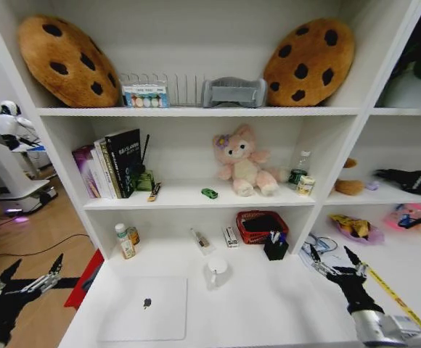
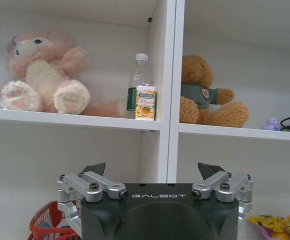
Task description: Organize the objects on the table.
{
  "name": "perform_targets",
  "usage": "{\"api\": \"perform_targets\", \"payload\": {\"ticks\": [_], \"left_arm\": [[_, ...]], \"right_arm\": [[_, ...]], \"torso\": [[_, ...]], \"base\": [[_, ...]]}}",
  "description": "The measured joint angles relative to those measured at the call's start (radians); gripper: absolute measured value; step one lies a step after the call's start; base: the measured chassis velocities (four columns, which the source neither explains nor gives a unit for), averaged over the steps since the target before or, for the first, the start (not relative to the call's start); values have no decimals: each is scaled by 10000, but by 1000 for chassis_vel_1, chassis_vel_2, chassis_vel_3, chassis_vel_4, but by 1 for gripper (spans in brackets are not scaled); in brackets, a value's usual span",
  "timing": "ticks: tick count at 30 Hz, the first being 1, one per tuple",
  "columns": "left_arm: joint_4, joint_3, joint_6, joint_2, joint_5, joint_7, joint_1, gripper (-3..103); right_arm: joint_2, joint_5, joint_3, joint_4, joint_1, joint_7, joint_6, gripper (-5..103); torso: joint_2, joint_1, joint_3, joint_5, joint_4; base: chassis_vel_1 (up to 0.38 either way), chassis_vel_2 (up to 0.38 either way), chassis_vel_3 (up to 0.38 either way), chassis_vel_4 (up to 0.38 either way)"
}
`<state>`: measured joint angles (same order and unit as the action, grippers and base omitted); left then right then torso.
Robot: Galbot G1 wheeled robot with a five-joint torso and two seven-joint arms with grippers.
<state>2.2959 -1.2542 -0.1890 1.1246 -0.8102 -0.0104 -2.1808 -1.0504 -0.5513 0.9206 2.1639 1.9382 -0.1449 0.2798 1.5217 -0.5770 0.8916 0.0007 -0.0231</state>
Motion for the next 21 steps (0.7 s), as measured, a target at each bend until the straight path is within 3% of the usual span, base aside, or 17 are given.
{"api": "perform_targets", "payload": {"ticks": [9, 21], "left_arm": [[0, 1, 0, 0, 0, 4, 0, 100], [0, 1, -1, 0, 0, 3, 0, 100]], "right_arm": [[1, 0, 1, 0, 1, 0, 0, 100], [0, 0, 0, 2, 1, 1, 0, 100]], "torso": [[0, 0, 0, -9, 3], [2, 3, -2, -12, 3]], "base": [[21, -53, -23, 59], [161, -155, -182, 158]]}}
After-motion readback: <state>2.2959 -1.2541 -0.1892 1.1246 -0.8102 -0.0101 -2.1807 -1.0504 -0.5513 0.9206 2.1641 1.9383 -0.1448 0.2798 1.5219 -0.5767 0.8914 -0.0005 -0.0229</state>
